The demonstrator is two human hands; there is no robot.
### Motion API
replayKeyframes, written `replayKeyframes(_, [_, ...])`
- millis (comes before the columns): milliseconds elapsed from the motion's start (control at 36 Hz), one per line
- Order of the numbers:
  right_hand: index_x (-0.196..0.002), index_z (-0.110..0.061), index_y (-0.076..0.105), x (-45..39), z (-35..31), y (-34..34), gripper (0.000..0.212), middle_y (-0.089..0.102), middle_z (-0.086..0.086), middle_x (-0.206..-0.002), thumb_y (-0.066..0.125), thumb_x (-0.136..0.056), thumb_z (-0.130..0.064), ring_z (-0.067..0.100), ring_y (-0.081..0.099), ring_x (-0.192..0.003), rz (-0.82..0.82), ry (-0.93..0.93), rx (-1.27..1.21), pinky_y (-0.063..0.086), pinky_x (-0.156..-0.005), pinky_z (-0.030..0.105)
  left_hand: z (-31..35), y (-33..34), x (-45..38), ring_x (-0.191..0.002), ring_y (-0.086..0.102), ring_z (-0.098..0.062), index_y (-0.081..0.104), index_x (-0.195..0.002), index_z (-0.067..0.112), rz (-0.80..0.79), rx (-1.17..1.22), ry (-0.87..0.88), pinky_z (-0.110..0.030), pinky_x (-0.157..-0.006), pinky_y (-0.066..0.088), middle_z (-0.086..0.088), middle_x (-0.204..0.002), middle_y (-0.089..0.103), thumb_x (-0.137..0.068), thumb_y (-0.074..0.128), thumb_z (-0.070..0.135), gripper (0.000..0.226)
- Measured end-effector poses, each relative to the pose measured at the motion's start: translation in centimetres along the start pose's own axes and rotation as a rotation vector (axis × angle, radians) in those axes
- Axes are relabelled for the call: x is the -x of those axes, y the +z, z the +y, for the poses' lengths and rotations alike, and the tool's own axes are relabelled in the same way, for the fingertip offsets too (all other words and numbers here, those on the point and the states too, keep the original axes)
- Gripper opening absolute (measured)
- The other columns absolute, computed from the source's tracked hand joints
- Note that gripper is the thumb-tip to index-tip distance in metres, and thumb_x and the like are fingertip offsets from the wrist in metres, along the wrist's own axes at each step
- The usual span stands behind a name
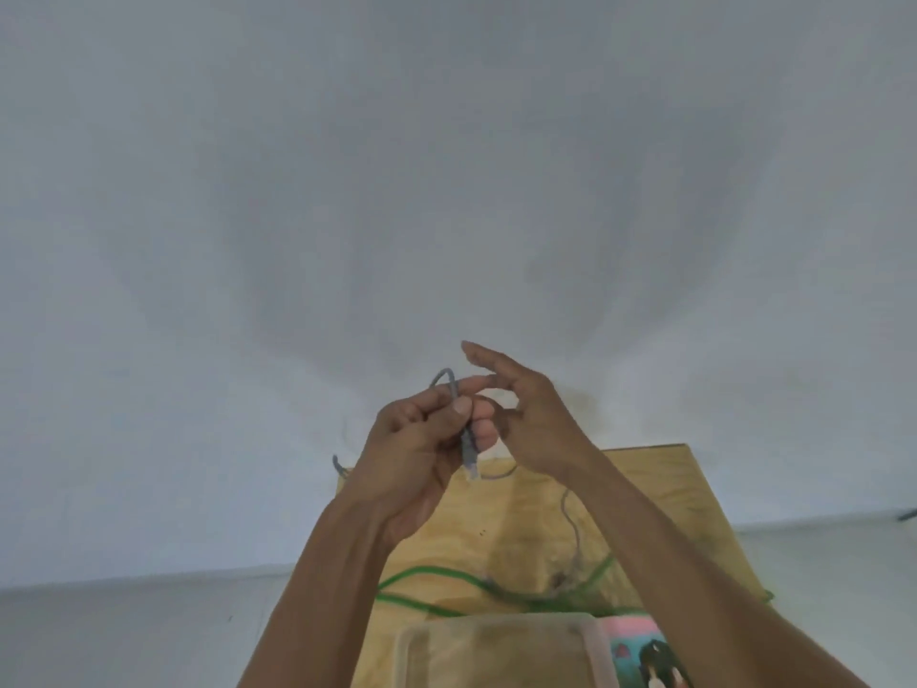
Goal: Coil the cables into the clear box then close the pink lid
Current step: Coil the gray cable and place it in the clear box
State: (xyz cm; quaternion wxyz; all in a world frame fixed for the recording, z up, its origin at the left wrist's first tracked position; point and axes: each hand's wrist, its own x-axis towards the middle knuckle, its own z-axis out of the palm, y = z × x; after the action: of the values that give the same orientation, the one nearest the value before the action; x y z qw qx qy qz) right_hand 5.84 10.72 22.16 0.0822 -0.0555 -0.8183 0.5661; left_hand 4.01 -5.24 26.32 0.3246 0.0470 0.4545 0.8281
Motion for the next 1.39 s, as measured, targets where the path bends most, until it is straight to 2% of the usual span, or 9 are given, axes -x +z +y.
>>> replayKeyframes(194, [-0.114, 0.015, 0.055, -0.9, -3.8, -1.2, 0.030, 0.058, 0.005, -0.052, 0.047, -0.085, 0.011, 0.017, 0.057, -0.037, -0.197, -0.090, -0.470, 0.043, -0.037, 0.019, 2.3, 4.7, 1.5, -0.055, 0.044, -0.015, 0.063, -0.109, -0.010, -0.077, -0.019, 0.070, -0.026, -0.054, 0.042, -0.008, -0.067, 0.051, -0.091, 0.051, 0.009, 0.029])
replayKeyframes(417, [-0.100, -0.018, 0.073, -1.5, -4.8, -6.2, 0.034, 0.064, -0.012, -0.082, 0.054, -0.079, 0.001, 0.015, 0.060, -0.078, 0.019, -0.206, -0.209, 0.048, -0.069, 0.028, 1.6, 7.5, 0.8, -0.072, 0.063, -0.022, 0.065, -0.117, -0.005, -0.097, -0.192, 0.133, -0.030, -0.074, 0.056, -0.015, -0.082, 0.068, -0.092, 0.054, 0.011, 0.031])
replayKeyframes(583, [-0.109, -0.033, 0.075, -1.4, -5.2, -9.0, 0.036, 0.063, 0.000, -0.097, 0.065, -0.087, -0.006, 0.028, 0.066, -0.096, 0.043, -0.322, 0.005, 0.054, -0.088, 0.041, 0.6, 9.7, 0.3, -0.068, 0.060, -0.020, 0.064, -0.106, -0.005, -0.117, -0.116, 0.147, -0.035, -0.080, 0.056, -0.013, -0.083, 0.066, -0.088, 0.054, 0.008, 0.024])
replayKeyframes(750, [-0.110, 0.003, 0.068, -0.1, -5.0, -8.7, 0.024, 0.061, 0.004, -0.055, 0.050, -0.094, -0.001, 0.015, 0.060, -0.042, -0.128, -0.341, 0.031, 0.041, -0.038, 0.019, -0.1, 12.3, 0.3, -0.056, 0.040, -0.015, 0.061, -0.097, -0.003, 0.016, 0.008, 0.214, -0.033, -0.063, 0.039, -0.007, -0.067, 0.047, -0.101, 0.040, 0.005, 0.023])
replayKeyframes(833, [-0.080, -0.012, 0.071, 0.7, -4.5, -8.3, 0.027, 0.059, -0.001, -0.051, 0.051, -0.095, -0.001, 0.007, 0.052, -0.038, -0.261, -0.325, -0.066, 0.040, -0.042, 0.019, 0.1, 12.8, 0.1, -0.054, 0.039, -0.015, 0.065, -0.101, -0.007, 0.099, 0.074, 0.241, -0.035, -0.063, 0.035, -0.006, -0.063, 0.044, -0.103, 0.041, 0.009, 0.028])
replayKeyframes(972, [-0.076, -0.048, 0.069, 1.2, -3.9, -8.3, 0.059, 0.059, -0.008, -0.060, 0.046, -0.096, 0.003, 0.013, 0.055, -0.055, -0.228, -0.076, -0.159, 0.051, -0.051, 0.031, 1.3, 12.7, 0.0, -0.051, 0.044, -0.013, 0.062, -0.117, -0.007, 0.136, 0.054, 0.280, -0.034, -0.064, 0.035, -0.004, -0.062, 0.043, -0.105, 0.041, 0.009, 0.029])
replayKeyframes(1083, [-0.077, -0.038, 0.066, 2.2, -5.0, -8.2, 0.034, 0.064, -0.007, -0.065, 0.050, -0.104, -0.025, 0.010, 0.052, -0.048, -0.243, -0.026, -0.131, 0.049, -0.047, 0.028, 2.1, 12.4, -0.4, -0.054, 0.046, -0.011, 0.063, -0.119, -0.003, 0.135, 0.047, 0.327, -0.028, -0.064, 0.043, -0.003, -0.066, 0.049, -0.104, 0.042, 0.011, 0.028])
replayKeyframes(1278, [-0.074, -0.024, 0.064, 3.6, -6.0, -7.4, 0.034, 0.060, -0.007, -0.054, 0.053, -0.102, -0.038, 0.007, 0.045, -0.042, -0.286, 0.073, -0.135, 0.041, -0.048, 0.026, 2.6, 11.4, -1.7, -0.063, 0.051, -0.012, 0.066, -0.120, 0.004, 0.190, -0.130, 0.414, -0.028, -0.073, 0.043, -0.002, -0.075, 0.059, -0.103, 0.049, 0.011, 0.025])
replayKeyframes(1389, [-0.092, -0.017, 0.075, 3.8, -5.9, -7.3, 0.034, 0.062, -0.001, -0.059, 0.056, -0.098, -0.045, 0.017, 0.046, -0.045, -0.266, 0.097, -0.150, 0.041, -0.050, 0.028, 3.0, 10.7, -2.3, -0.066, 0.053, -0.012, 0.069, -0.116, 0.010, 0.253, -0.255, 0.470, -0.024, -0.060, 0.047, 0.000, -0.077, 0.066, -0.102, 0.053, 0.011, 0.022])
